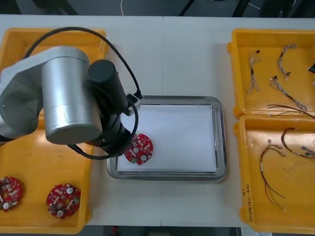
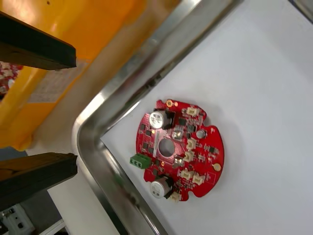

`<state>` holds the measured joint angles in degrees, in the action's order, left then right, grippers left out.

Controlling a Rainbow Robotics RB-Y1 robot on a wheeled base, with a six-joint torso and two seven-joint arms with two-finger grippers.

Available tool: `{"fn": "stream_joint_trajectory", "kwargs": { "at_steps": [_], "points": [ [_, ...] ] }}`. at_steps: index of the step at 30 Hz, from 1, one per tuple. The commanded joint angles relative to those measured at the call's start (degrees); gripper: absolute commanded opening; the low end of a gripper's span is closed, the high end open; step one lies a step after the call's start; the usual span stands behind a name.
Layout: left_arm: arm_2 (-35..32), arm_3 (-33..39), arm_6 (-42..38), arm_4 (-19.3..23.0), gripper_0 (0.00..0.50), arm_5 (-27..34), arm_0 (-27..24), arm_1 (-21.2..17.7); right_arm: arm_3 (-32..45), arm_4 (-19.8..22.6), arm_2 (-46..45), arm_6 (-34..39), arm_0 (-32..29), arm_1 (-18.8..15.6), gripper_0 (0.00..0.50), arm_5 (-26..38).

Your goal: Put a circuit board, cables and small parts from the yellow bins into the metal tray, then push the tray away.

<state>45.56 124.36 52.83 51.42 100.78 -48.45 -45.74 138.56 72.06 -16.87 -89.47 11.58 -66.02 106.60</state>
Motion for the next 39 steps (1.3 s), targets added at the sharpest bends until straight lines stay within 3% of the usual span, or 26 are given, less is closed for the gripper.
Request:
{"fn": "stream_joint_trajectory", "kwargs": {
  "at_steps": [1,8,17,26,33,39],
  "points": [
    [-8.56,2.2,-0.45,5.89,0.5,4.51,-1.74,-3.48,2.68,0.8,4.56,0.52,4.94,-3.15,0.0,0.36],
    [-21.92,2.81,0.43,12.31,0.5,8.82,2.39,-6.12,3.48,2.73,13.44,0.52,13.38,-3.24,0.0,0.45],
    [-27.37,-0.09,1.75,10.64,0.5,9.22,4.15,-8.84,2.86,2.47,30.4,1.14,28.85,-2.89,0.0,0.53],
    [-35.98,-7.12,7.2,10.9,0.5,9.22,4.06,-8.93,-5.4,3.0,42.8,0.26,40.62,5.28,0.0,0.71],
    [-37.83,-12.83,11.59,7.47,0.5,9.22,4.15,-10.25,-7.07,-3.68,50.0,-1.77,43.0,12.05,0.0,-0.26],
    [-38.62,-18.1,15.02,4.31,0.5,9.22,4.06,-10.25,-7.95,-12.12,55.01,-10.29,43.0,17.24,0.0,-0.61]
  ]
}}
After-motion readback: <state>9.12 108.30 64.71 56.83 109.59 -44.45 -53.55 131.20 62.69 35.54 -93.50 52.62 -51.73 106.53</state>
